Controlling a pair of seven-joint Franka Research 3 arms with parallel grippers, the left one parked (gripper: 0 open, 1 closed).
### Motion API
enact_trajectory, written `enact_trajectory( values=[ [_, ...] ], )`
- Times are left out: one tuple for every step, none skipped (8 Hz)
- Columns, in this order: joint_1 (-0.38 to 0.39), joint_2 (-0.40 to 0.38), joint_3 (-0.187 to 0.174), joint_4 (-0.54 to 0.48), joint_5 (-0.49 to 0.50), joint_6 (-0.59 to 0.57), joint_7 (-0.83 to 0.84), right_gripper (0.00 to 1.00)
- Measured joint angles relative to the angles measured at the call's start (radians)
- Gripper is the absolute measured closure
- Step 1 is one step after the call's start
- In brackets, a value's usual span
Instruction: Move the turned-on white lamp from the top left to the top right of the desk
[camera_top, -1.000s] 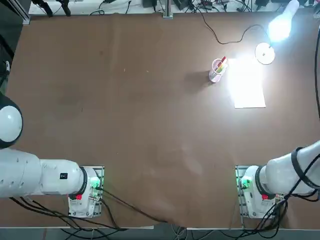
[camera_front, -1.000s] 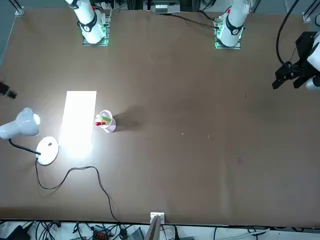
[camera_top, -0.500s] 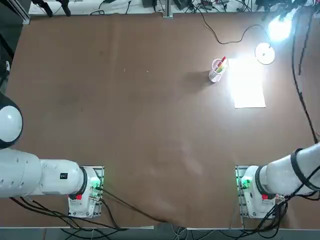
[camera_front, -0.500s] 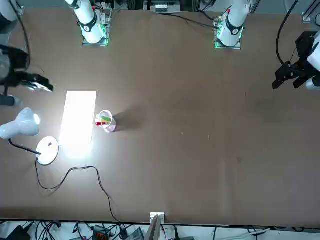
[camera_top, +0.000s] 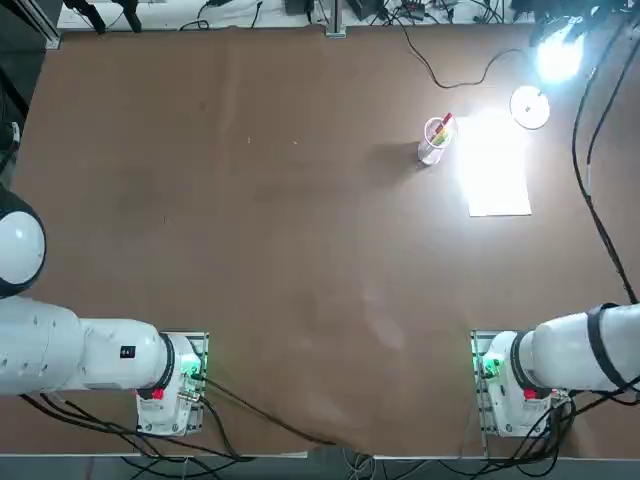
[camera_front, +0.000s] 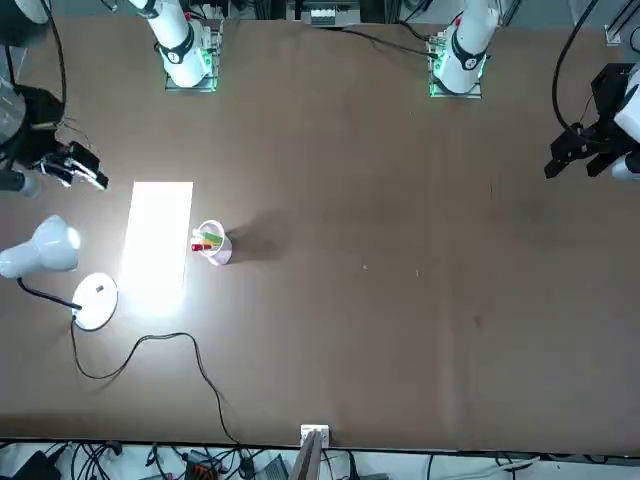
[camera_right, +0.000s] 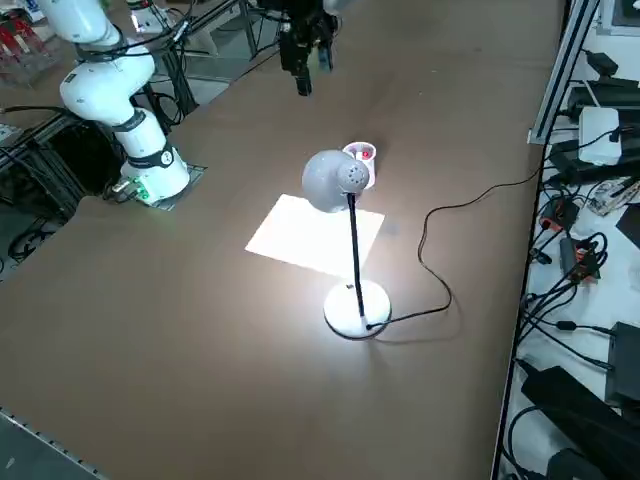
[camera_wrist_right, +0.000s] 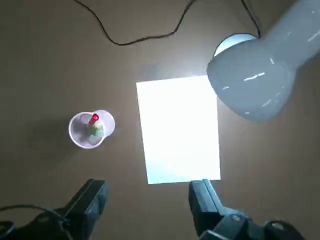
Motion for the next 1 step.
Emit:
enact_trajectory(
  values=[
    [-0.004, -0.009, 0.001, 0.008, -0.005, -0.031, -0.001, 0.0]
  ],
)
